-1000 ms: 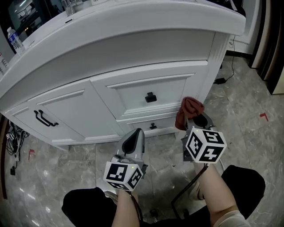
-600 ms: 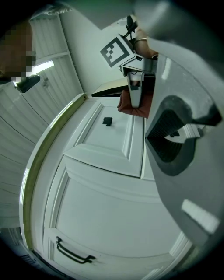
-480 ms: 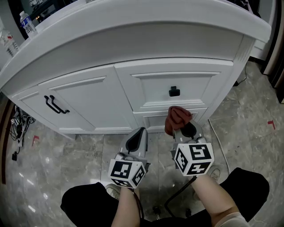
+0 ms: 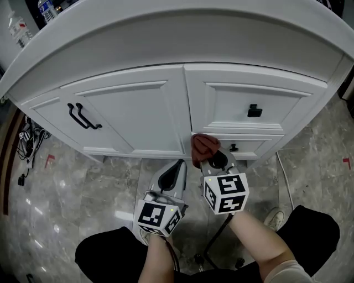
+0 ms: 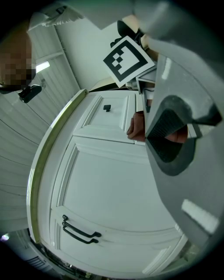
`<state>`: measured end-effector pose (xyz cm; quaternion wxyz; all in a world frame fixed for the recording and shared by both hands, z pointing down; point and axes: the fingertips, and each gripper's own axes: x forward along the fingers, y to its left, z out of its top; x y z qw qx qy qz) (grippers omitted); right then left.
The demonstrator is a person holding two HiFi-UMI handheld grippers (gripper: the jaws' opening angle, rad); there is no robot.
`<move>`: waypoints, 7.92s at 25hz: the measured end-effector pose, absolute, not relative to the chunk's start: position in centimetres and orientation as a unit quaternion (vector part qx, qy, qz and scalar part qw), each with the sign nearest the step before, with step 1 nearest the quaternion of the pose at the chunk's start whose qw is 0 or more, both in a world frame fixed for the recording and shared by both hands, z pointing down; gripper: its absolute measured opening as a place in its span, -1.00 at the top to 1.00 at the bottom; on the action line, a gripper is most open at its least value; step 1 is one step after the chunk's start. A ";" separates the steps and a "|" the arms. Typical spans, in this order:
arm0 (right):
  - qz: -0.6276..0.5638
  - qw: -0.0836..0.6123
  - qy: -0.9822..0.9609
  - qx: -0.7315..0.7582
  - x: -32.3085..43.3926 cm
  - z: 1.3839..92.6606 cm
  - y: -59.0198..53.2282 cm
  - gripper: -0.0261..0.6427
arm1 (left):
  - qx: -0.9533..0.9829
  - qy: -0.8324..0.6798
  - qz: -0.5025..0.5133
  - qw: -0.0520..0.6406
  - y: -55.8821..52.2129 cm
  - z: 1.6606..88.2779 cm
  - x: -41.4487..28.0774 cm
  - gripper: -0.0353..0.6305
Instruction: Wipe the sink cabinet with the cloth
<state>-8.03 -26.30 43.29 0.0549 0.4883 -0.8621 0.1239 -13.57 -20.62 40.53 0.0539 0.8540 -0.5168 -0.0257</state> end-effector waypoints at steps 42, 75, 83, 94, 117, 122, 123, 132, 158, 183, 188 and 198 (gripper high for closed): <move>0.202 0.012 -0.756 0.622 12.8 45.1 -27.5 0.68 | 0.900 -0.431 -0.010 0.070 -21.1 42.4 -1.8 0.89; 0.210 0.065 -0.845 0.487 -8.8 51.9 -27.3 0.68 | 0.839 -0.535 0.020 0.093 -21.5 47.1 -14.9 0.89; 0.228 0.056 -0.815 0.530 -4.6 52.5 -28.2 0.68 | 0.855 -0.510 0.022 0.091 -21.8 47.5 -12.3 0.89; 0.280 0.033 -0.783 0.554 -1.0 53.3 -28.2 0.68 | 0.866 -0.490 0.017 0.094 -22.1 47.0 -9.6 0.89; 0.251 0.025 -0.756 0.604 6.2 51.8 -28.0 0.68 | 0.885 -0.455 0.031 0.091 -22.1 47.4 -4.5 0.89; 0.248 0.020 -0.759 0.601 6.3 51.8 -28.3 0.68 | 0.884 -0.458 0.031 0.094 -22.5 47.7 -4.5 0.89; 0.249 0.019 -0.759 0.601 6.5 51.8 -28.4 0.68 | 0.884 -0.457 0.030 0.094 -22.6 47.7 -4.4 0.89; 0.252 0.019 -0.734 0.631 11.1 52.0 -28.2 0.68 | 0.893 -0.440 0.027 0.092 -22.8 47.7 -2.0 0.89; 0.248 0.055 -0.750 0.611 7.9 55.8 -25.9 0.69 | 0.875 -0.471 0.046 0.099 -22.5 49.6 -3.9 0.89; 0.227 0.066 -0.823 0.517 -5.4 58.0 -28.1 0.69 | 0.850 -0.520 0.022 0.082 -22.6 49.2 -12.2 0.89; 0.222 0.073 -0.816 0.529 -2.8 57.9 -28.3 0.68 | 0.855 -0.509 0.021 0.092 -22.8 49.8 -10.7 0.89; 0.226 0.066 -0.785 0.573 4.3 58.0 -28.4 0.66 | 0.871 -0.482 0.012 0.096 -23.5 49.9 -6.5 0.89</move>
